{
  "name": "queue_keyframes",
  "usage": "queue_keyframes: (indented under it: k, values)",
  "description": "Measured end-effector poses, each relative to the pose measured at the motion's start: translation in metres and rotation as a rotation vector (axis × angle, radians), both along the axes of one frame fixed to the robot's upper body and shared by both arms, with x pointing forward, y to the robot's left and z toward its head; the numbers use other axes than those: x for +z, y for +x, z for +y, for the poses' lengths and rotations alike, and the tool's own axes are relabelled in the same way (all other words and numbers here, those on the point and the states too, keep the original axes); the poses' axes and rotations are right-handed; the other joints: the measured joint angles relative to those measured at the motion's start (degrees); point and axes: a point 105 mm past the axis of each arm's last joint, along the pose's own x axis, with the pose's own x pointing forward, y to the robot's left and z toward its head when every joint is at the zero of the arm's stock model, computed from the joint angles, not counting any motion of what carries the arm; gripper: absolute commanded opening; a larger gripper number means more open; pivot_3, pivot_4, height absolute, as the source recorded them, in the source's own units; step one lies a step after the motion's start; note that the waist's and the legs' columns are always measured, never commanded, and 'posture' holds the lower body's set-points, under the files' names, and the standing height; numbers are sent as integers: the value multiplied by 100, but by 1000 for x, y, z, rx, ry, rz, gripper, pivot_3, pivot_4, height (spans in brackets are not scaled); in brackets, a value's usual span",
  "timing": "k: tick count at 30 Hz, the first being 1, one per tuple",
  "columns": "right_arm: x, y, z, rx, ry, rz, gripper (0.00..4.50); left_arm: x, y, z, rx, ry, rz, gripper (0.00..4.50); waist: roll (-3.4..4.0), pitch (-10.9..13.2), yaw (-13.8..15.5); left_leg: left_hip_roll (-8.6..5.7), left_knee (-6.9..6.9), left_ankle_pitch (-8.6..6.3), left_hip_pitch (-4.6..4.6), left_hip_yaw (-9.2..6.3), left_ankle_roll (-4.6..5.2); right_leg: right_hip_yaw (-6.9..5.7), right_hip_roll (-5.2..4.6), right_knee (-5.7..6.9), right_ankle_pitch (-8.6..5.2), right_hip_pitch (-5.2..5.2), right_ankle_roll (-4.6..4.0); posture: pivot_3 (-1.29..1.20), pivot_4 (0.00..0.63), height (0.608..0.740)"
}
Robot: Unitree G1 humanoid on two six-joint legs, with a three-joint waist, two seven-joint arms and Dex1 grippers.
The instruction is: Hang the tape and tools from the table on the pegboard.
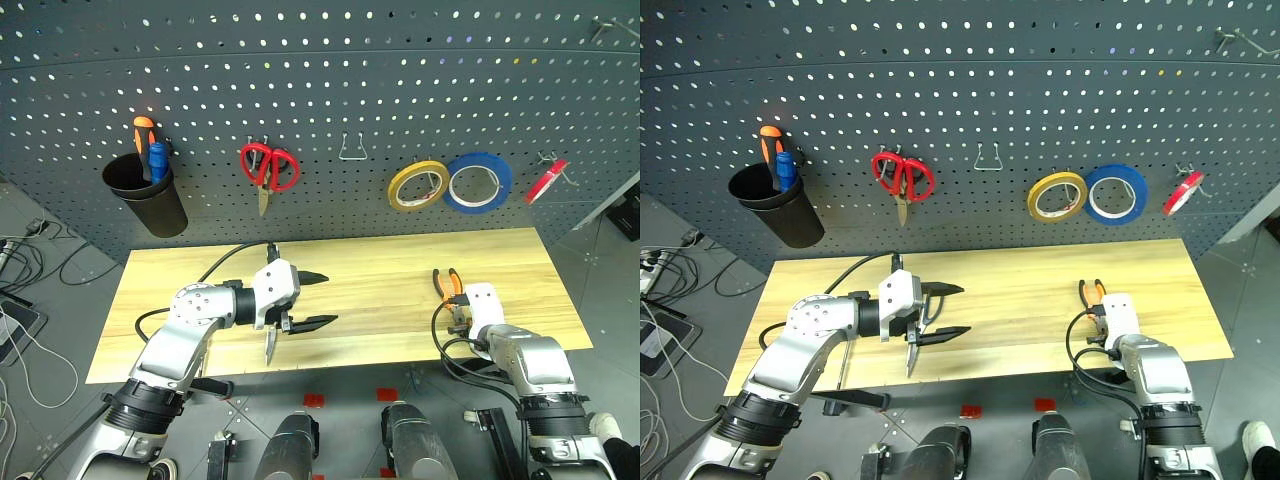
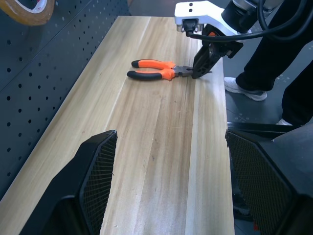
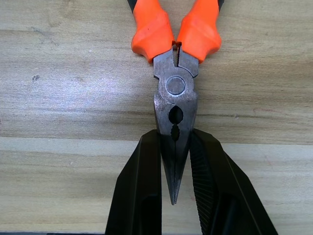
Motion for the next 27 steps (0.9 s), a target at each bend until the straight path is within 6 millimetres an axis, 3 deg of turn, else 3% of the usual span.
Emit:
queue_keyframes:
  k: [6,13,20,27]
  values:
    - [3,0,-7,15,-22,-5,2686,2,2,3,19,-10,8,3751,1,-1,0,0,1,0,0,1,0,0,0,0,0,0,0,-70,195,740]
    - [12,3,1,56,-35,-10,2686,3,6,11,61,-30,34,3751,1,-1,-4,1,1,0,0,1,0,0,1,1,0,-1,0,-75,200,740]
    - [42,31,41,97,56,-105,2686,14,16,16,73,-37,45,3751,1,-1,-40,-1,3,0,-1,-1,-1,-1,0,2,0,-1,0,-76,202,740]
    - [31,51,29,45,-27,-109,2686,11,15,17,53,-23,78,3751,2,-1,-61,-2,3,1,0,1,-2,-2,-1,2,0,-2,0,-72,201,740]
